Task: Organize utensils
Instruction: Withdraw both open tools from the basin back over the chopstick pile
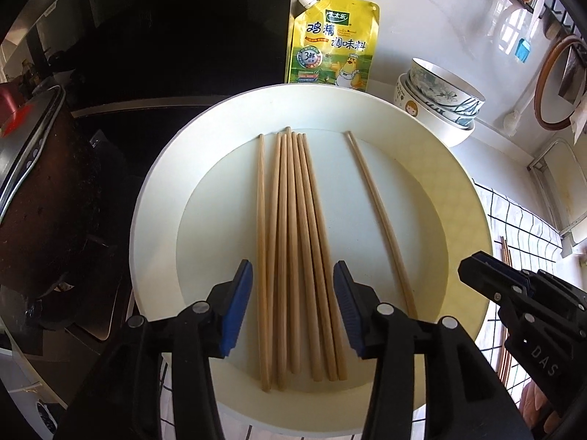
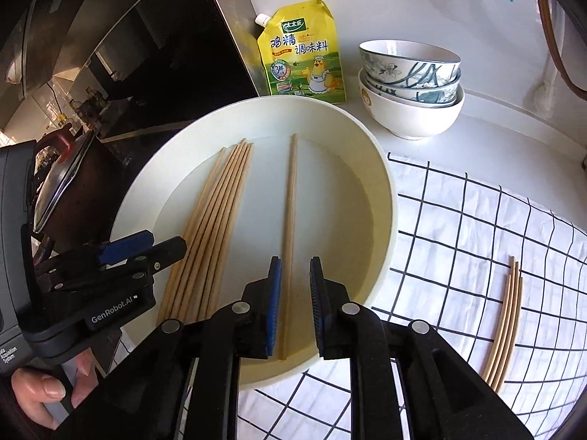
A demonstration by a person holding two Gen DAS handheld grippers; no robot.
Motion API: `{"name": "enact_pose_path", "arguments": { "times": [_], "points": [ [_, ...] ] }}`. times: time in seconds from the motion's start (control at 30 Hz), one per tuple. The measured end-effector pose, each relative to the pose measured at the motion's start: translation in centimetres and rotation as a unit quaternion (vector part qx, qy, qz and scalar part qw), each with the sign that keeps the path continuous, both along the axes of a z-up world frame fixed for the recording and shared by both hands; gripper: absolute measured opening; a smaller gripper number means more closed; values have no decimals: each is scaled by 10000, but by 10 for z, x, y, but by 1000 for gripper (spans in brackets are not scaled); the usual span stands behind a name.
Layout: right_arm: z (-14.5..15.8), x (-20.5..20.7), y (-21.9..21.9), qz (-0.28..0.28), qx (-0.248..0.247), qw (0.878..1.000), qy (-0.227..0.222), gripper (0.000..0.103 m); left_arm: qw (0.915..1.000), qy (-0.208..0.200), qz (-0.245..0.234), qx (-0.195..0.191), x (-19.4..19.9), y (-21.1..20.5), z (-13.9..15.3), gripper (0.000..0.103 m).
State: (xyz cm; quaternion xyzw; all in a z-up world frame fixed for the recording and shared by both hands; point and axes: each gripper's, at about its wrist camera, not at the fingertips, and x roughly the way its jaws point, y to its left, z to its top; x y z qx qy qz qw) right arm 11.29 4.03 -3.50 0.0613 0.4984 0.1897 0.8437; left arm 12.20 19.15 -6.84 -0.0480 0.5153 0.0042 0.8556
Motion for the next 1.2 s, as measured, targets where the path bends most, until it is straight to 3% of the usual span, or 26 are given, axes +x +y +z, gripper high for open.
{"name": "enact_pose_path", "arguments": {
  "times": [0.07, 0.2, 1.2],
  "points": [
    [2, -5, -7, -79, 13, 10000, -24, 15, 10000, -29, -45, 2, -2, -4, 3, 46],
    [6, -16, -22, -217, 13, 9997, -87, 15, 9998, -145, -128, 14, -8, -14, 11, 60],
    [-7, -86, -151, -1328, -202, 9909, 80, 27, 9914, -211, -1286, -152, -52, -137, 28, 62]
  ]
}}
